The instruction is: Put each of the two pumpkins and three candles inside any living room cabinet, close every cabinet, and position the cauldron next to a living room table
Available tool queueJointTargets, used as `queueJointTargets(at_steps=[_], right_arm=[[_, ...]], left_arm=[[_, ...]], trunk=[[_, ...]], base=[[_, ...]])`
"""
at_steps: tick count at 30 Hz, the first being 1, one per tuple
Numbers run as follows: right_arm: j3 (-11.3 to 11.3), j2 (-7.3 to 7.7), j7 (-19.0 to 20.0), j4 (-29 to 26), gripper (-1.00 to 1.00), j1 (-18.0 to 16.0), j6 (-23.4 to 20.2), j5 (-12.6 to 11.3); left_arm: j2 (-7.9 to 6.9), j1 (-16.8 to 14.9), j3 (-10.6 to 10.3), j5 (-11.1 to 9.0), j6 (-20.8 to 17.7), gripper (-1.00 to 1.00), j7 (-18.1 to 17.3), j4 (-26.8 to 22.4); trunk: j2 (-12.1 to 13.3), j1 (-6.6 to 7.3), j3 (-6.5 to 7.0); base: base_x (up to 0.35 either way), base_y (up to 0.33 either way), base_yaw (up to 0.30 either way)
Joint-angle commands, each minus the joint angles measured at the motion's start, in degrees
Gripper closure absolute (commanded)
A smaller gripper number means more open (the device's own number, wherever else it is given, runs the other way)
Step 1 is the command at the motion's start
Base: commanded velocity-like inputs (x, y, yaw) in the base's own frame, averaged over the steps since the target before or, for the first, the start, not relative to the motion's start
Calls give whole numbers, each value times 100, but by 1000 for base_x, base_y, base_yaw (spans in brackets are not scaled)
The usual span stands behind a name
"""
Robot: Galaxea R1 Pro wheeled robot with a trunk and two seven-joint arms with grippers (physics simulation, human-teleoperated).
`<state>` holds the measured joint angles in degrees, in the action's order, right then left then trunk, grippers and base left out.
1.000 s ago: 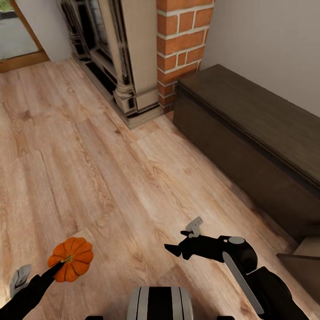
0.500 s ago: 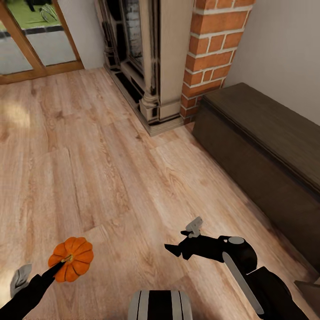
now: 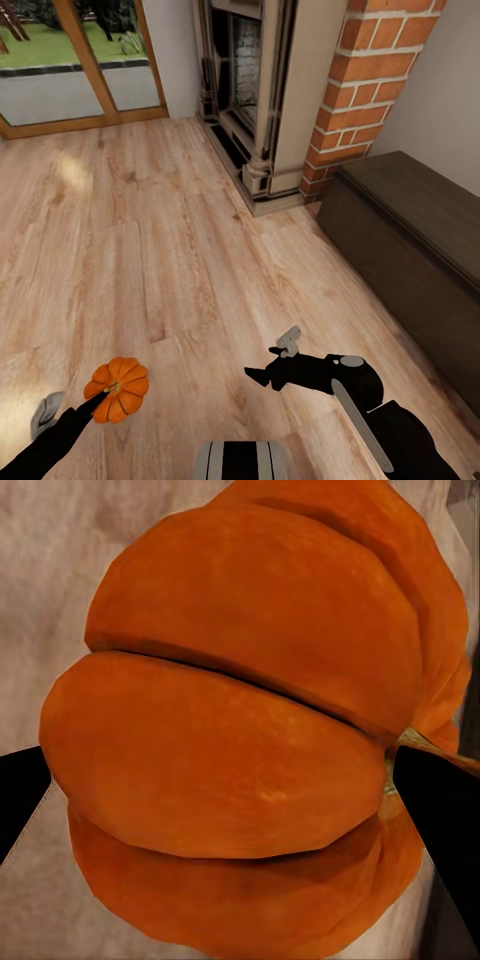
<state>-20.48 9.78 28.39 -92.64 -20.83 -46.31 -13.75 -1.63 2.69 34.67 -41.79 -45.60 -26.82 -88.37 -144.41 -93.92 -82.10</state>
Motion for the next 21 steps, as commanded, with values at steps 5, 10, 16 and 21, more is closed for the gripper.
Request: queueJointTargets(at_steps=[5, 10, 16, 21], right_arm=[[-2, -2, 0, 0, -100, 0, 0, 4], [-9, -2, -8, 0, -100, 0, 0, 4], [-9, -2, -9, 0, -100, 0, 0, 4], [-9, -2, -9, 0, -100, 0, 0, 4]], left_arm=[[6, -12, -17, 24, 7, 100, 45, 3], [7, -14, -30, 21, 7, 100, 167, 4], [9, -14, -30, 15, 7, 100, 150, 2], [-26, -17, -625, 22, 15, 100, 434, -30]], trunk=[[7, 13, 111], [14, 26, 222], [22, 41, 355], [28, 54, 466]], base=[[0, 0, 281], [0, 0, 281], [0, 0, 281], [0, 0, 281]])
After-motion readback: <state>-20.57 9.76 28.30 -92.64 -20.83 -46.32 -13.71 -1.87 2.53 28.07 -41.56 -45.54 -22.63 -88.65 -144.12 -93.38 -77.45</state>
